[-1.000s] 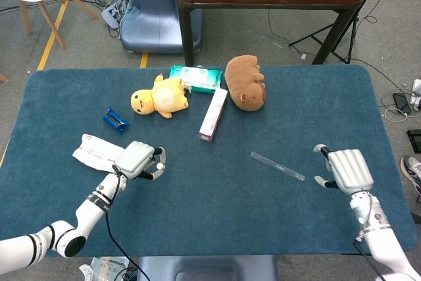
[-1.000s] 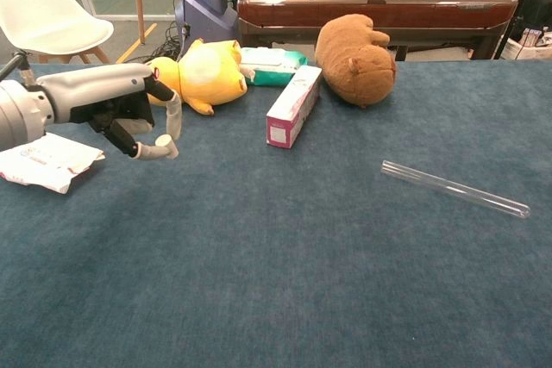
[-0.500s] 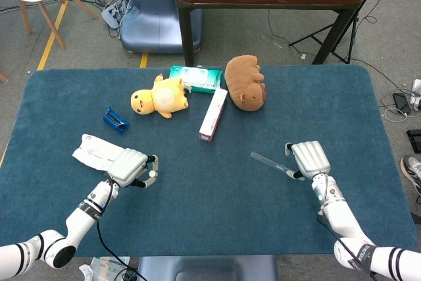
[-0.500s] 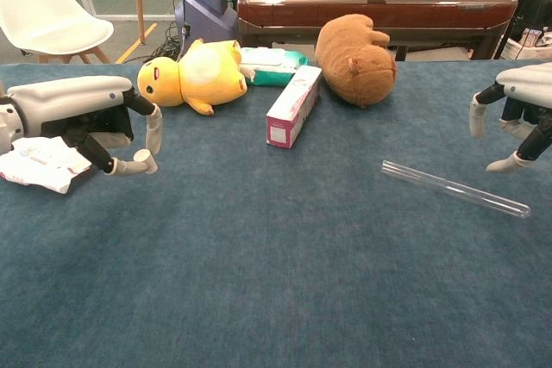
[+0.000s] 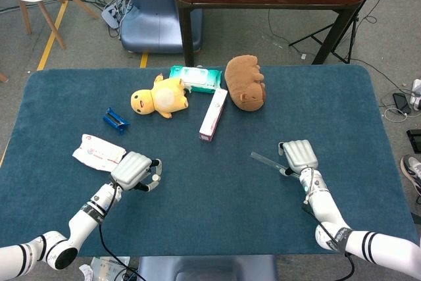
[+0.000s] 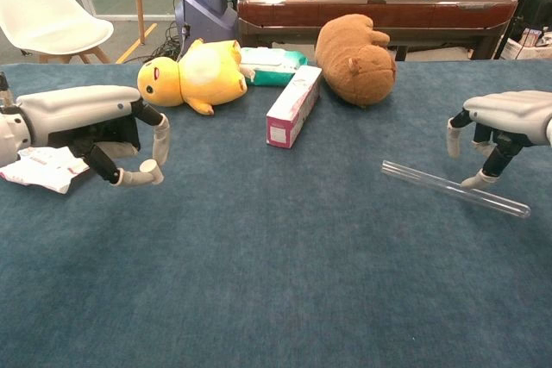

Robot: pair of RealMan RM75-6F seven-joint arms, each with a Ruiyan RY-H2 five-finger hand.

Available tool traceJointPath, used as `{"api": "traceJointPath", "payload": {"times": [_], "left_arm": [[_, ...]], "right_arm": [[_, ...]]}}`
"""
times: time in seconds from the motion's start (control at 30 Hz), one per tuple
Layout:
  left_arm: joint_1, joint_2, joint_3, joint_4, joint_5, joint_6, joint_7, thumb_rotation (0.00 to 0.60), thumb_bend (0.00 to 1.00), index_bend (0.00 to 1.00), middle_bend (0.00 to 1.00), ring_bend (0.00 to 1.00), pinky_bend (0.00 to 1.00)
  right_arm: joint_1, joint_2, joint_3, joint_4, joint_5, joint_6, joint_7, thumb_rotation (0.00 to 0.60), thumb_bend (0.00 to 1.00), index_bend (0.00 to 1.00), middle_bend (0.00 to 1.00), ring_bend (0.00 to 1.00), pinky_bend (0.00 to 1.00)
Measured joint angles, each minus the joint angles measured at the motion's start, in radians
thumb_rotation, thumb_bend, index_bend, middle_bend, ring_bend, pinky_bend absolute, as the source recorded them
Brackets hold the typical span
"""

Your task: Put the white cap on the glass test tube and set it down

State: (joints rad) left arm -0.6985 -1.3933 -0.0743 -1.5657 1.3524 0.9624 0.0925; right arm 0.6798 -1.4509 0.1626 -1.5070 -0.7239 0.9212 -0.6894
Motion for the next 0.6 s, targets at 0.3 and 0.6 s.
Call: {"api": "traceJointPath", "payload": {"times": [0.3,0.6], "left_arm": [[0.005,-0.005,0.003,0.005,0.007,0.003,0.004,0.6,0.29,0.54,1.0,1.0,1.0],[0.009,-0.006,0.003,0.01,0.012,0.003,-0.003,0.6,0.29,0.54,1.0,1.0,1.0]], "right_arm": [[0.039,-0.056,-0.02,0.061,0.043,-0.022,0.003,0.6,0.23,0.44,0.87,1.0,1.0],[0.054,-0.08,-0.037,0.088,0.048,-0.02,0.023,0.6,0.3,0.47,0.88,1.0,1.0]]}}
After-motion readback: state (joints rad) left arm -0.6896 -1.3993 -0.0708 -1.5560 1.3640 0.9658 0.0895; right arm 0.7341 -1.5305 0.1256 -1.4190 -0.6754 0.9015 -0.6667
